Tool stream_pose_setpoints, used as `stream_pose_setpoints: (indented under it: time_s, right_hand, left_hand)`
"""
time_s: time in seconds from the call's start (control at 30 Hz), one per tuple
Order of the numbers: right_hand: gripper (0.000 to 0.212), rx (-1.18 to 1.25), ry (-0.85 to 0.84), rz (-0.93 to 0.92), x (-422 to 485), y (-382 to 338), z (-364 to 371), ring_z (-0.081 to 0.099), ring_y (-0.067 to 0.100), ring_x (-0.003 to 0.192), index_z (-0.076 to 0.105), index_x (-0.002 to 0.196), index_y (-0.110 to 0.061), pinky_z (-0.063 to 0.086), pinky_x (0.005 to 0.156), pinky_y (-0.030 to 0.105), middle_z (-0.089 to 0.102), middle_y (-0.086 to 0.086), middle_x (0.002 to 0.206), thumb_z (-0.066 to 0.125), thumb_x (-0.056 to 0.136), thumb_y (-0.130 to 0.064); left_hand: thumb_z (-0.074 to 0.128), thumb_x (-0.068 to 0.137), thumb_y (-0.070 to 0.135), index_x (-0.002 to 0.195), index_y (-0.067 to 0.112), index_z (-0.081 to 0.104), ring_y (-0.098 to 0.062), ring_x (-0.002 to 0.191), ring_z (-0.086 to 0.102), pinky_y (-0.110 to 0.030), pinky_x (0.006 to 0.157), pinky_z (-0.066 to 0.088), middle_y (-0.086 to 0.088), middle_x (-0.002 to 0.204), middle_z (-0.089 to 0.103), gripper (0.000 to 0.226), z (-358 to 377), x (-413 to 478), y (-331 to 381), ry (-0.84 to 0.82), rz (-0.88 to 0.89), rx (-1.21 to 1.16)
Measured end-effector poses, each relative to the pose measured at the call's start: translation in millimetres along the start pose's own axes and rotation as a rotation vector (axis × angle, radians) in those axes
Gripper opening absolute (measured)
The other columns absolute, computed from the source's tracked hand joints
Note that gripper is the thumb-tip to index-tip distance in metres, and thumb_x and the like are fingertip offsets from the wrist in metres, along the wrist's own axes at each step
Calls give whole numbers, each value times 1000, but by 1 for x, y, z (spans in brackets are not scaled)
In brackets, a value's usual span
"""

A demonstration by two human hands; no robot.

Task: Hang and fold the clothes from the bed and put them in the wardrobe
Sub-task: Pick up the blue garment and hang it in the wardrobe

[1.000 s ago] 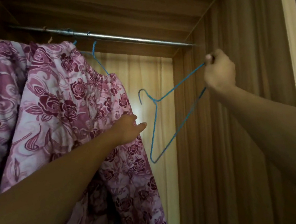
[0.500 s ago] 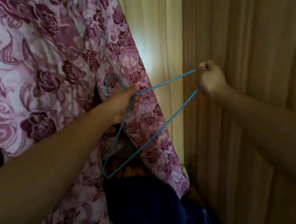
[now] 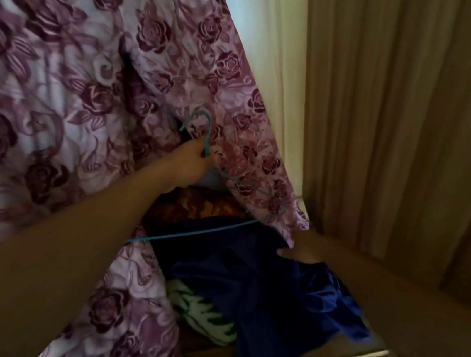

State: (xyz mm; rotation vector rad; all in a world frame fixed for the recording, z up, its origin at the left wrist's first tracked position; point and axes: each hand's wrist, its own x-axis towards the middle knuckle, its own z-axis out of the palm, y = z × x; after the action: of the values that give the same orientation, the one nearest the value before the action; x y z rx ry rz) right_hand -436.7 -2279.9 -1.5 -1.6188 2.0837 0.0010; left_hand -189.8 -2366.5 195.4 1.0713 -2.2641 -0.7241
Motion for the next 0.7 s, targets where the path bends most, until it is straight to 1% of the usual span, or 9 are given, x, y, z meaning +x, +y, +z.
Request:
stream_pose_setpoints:
  time_s: [0.07,0.17,0.27,0.37,0.47,0.53,0.6,0.67,0.7]
  right_hand:
    - [85,-27,40,-4,7,0,21,41,34,140,36,152,-6,29,119,44,41,14,155,46,95,-69]
    - [60,138,135,-84,19,-3,46,47,35,135,44,146,-3,37,112,40,49,17,147,58,100,-38]
    - [39,336,355,-51,27,-7,52,51,37,129,54,136,2,39,105,35,55,23,139,54,100,-13]
    - [38,576,441,31,31,-5,22,54,41,121,51,136,0,40,99,36,58,24,129,51,102,-19]
    - [28,637,470,7,27,4,-24,61,38,98,51,119,-4,50,84,44,62,18,105,52,102,-26]
    - [17,605,535,-49,17,3,-56,59,27,84,52,100,-9,47,72,38,62,13,93,56,99,-26]
    - [17,559,587,-89,6,-2,-88,57,22,77,50,83,-16,41,63,33,59,6,81,63,92,-21]
    - [17,476,615,-121,-7,-5,-119,58,23,78,52,79,-17,42,60,32,61,5,80,68,87,-16]
    - [14,352,620,-125,-13,-4,-134,60,25,83,57,84,-13,45,62,33,63,7,85,68,89,-19]
  left_hand:
    - [54,101,8,99,10,65,13,55,51,-3,57,38,15,90,65,11,5,0,-7,-7,-14,60]
    - [54,102,13,78,32,52,7,61,50,0,54,35,18,76,52,31,6,0,-16,-5,-35,103]
    - [54,102,16,76,29,51,-4,66,46,-15,58,38,12,73,50,30,2,1,-28,-1,-78,110]
    - [53,102,19,93,13,58,-11,64,45,-25,55,35,3,73,52,12,-4,1,-34,32,-145,38]
    - [53,102,20,96,12,57,-3,47,43,-17,40,33,3,65,49,11,-12,0,-32,62,-156,-6]
    - [54,102,19,90,12,56,-1,41,41,-14,37,32,4,59,49,14,-17,0,-27,54,-139,-40]
    - [54,102,17,83,14,56,-1,41,43,-15,38,34,11,50,52,20,-19,0,-19,45,-103,-73]
    - [54,101,12,77,17,56,4,40,46,-13,41,37,16,46,54,25,-20,0,-8,71,-61,-133]
    - [55,100,9,75,18,56,6,42,48,-11,44,39,18,47,56,27,-22,0,-3,95,-34,-146]
